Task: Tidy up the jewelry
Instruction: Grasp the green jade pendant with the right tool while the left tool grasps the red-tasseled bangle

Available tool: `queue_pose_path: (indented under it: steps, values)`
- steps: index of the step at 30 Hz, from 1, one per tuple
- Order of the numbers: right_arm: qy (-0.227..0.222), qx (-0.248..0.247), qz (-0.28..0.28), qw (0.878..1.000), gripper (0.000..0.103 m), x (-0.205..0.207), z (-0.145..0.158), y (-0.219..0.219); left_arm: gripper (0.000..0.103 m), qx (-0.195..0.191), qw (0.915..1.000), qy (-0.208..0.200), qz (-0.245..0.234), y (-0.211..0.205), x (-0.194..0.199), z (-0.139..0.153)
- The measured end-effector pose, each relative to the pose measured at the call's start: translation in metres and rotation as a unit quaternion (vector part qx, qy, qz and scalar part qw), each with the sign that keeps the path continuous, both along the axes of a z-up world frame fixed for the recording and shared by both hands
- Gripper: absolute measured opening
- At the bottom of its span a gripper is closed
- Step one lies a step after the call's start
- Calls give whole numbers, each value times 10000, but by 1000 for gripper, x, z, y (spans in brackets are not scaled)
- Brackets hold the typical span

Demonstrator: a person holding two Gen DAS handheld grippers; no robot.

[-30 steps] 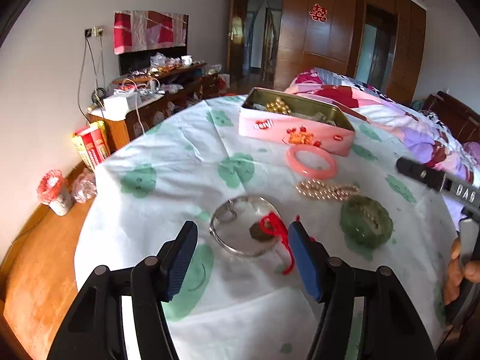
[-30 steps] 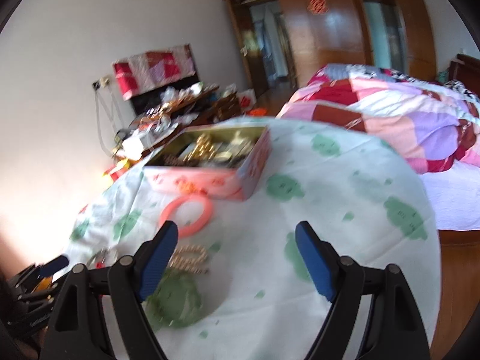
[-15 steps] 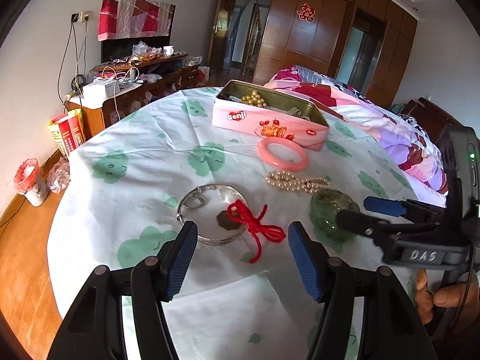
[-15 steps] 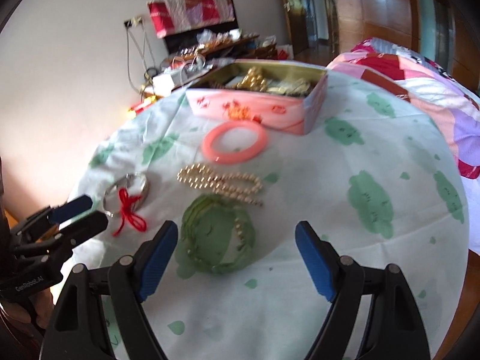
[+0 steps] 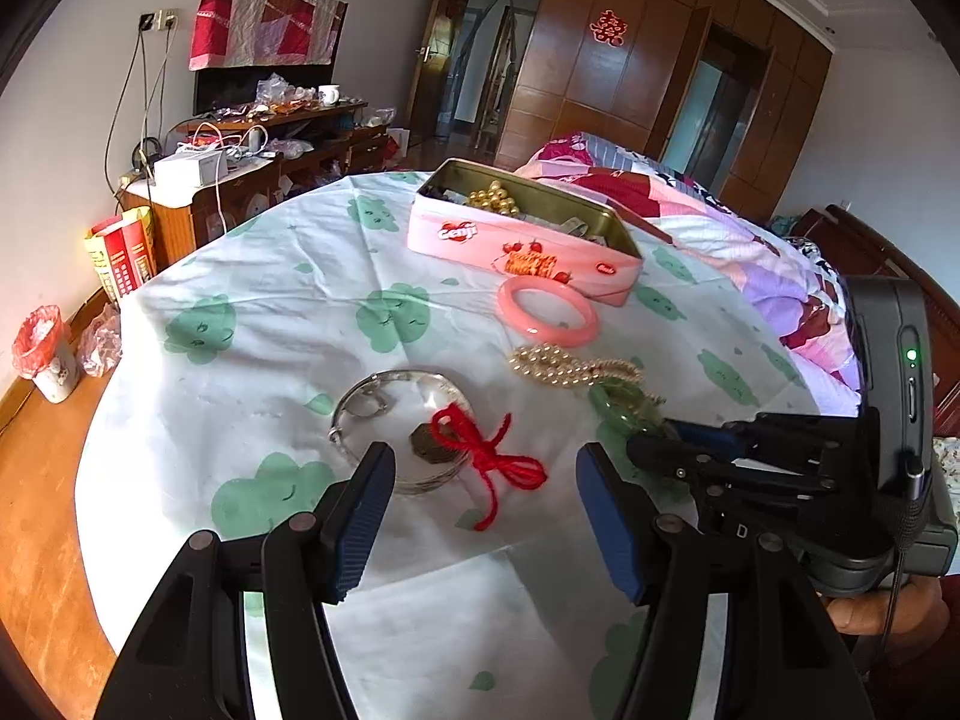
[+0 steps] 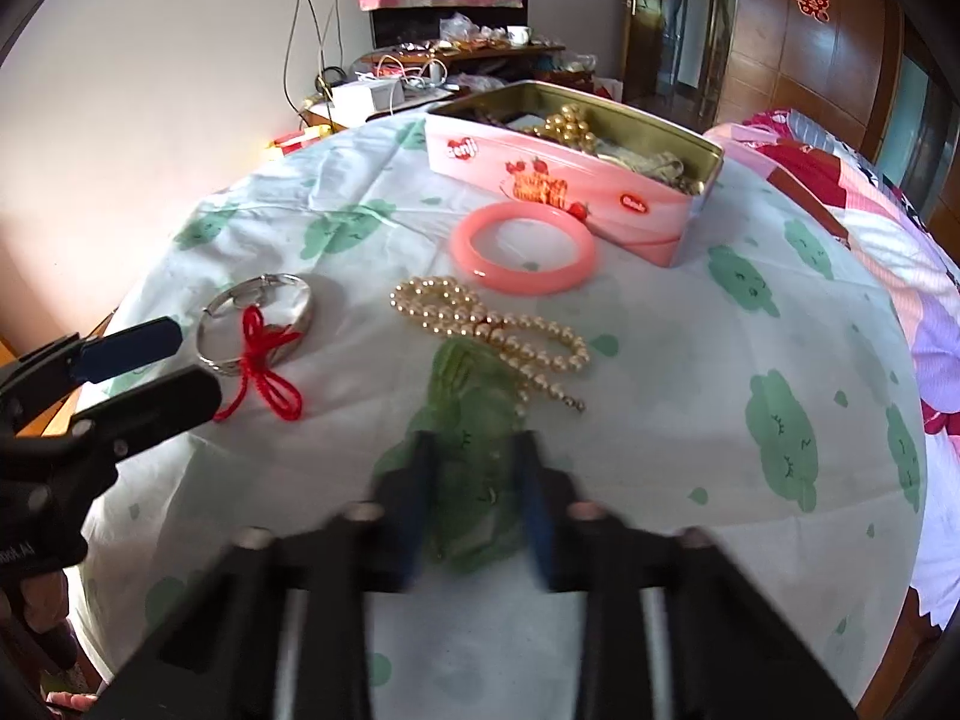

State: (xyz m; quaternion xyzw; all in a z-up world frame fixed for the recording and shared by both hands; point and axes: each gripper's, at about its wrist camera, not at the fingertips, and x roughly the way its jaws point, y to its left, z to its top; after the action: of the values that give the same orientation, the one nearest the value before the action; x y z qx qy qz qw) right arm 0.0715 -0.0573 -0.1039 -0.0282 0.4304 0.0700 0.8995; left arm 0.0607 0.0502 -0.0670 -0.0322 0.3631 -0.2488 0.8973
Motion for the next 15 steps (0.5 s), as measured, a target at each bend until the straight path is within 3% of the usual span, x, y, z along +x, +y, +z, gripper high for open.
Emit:
queue_pose_path:
  steps: [1, 4, 7, 10, 14, 15]
  values:
    - [-2, 50, -2, 10000, 19, 1, 0, -1, 63, 0, 10000, -15, -29, -2, -1, 1]
    - [-67, 563, 15, 9984, 17, -1, 4, -11, 48, -8, 9998, -29, -209, -8, -2, 2]
    - [-361, 1140, -14, 9928, 17, -8, 13, -24, 47, 127, 9998, 52, -176, -15, 5, -1]
    - [-645, 1218, -83, 9904, 17, -12, 22, -27, 47, 94, 9995, 300, -79, -19, 15, -7]
    - [-802, 1253, -93, 9888, 17, -12, 27, -28, 46, 312, 9990, 314, 8, -28, 20, -11]
    - [-793, 1224, -98, 9893, 17, -10, 25, -26, 33, 372, 9989, 284, 29, -29, 20, -11]
